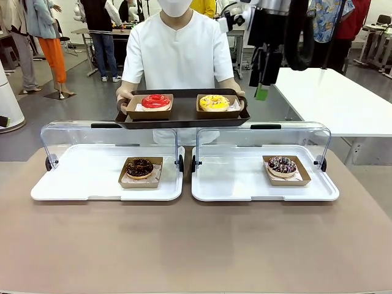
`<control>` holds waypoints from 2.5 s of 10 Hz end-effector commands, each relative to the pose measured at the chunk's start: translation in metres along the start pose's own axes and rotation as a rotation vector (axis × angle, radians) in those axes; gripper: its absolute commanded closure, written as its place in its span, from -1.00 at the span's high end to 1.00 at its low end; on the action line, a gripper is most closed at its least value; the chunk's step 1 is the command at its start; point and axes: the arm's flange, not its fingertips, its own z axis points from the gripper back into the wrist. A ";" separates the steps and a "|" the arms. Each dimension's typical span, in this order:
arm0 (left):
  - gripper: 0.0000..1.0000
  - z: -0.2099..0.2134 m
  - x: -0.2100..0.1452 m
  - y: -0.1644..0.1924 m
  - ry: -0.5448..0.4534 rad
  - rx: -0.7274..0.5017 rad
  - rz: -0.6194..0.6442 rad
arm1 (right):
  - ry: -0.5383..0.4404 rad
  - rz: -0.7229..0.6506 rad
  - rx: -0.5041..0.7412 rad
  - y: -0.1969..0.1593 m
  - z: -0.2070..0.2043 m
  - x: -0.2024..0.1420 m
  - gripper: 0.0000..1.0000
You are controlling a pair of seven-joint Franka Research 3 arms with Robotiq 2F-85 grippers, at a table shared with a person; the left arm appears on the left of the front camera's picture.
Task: Provide the desired donut to the person.
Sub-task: Place the picked Paper togo box onto the Handle tray extended by the person.
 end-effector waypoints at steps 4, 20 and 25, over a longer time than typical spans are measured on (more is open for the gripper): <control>1.00 0.000 0.001 -0.002 -0.016 0.006 -0.008 | -0.036 -0.030 -0.026 0.023 -0.029 -0.043 1.00; 1.00 0.000 0.001 -0.002 -0.016 0.006 -0.008 | -0.009 -0.042 -0.028 0.017 -0.026 -0.044 1.00; 1.00 0.000 0.001 -0.002 -0.016 0.006 -0.008 | -0.470 -0.249 -0.106 -0.004 0.017 -0.195 1.00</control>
